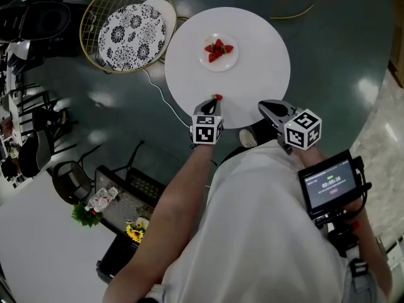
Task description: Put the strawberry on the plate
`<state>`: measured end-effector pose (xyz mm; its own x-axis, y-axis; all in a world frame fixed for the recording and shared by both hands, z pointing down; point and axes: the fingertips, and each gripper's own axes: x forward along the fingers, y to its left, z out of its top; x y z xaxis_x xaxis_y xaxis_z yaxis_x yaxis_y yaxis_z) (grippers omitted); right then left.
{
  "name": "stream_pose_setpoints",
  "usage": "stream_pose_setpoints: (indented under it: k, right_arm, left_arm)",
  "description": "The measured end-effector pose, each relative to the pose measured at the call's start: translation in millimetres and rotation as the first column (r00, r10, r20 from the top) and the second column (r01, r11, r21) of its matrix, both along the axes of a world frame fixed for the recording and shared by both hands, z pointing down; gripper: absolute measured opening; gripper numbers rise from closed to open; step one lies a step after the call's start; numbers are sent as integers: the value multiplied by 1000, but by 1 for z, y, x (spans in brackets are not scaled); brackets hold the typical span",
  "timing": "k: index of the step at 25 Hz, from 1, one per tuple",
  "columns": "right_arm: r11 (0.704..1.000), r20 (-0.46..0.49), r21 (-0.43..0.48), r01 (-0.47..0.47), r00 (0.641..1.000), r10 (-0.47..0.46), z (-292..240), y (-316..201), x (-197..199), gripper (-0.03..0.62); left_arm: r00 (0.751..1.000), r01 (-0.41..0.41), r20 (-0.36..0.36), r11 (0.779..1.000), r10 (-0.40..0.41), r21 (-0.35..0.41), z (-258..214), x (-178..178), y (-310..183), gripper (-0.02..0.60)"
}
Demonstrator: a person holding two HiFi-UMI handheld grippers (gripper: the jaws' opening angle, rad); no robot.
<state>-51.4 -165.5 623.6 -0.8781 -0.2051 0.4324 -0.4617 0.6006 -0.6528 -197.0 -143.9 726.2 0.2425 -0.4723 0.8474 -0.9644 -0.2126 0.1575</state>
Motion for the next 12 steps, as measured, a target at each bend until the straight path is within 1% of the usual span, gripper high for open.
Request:
stream_pose_setpoints:
  k: [2, 7, 12]
  right_arm:
    - [1000, 3, 1, 1, 1000, -1, -1, 0, -1, 7]
    - [1000, 13, 9, 8, 1000, -8, -5, -4, -5, 6]
    - [1000, 11, 13, 12, 1000, -12, -4, -3, -4, 6]
  left_arm:
    - [1000, 4, -3, 1000, -4, 5, -2, 0, -1, 6]
    - [1000, 17, -16, 1000, -17, 26, -9, 1, -3, 6]
    - [999, 18, -30, 997, -16, 72, -21, 4, -11, 6]
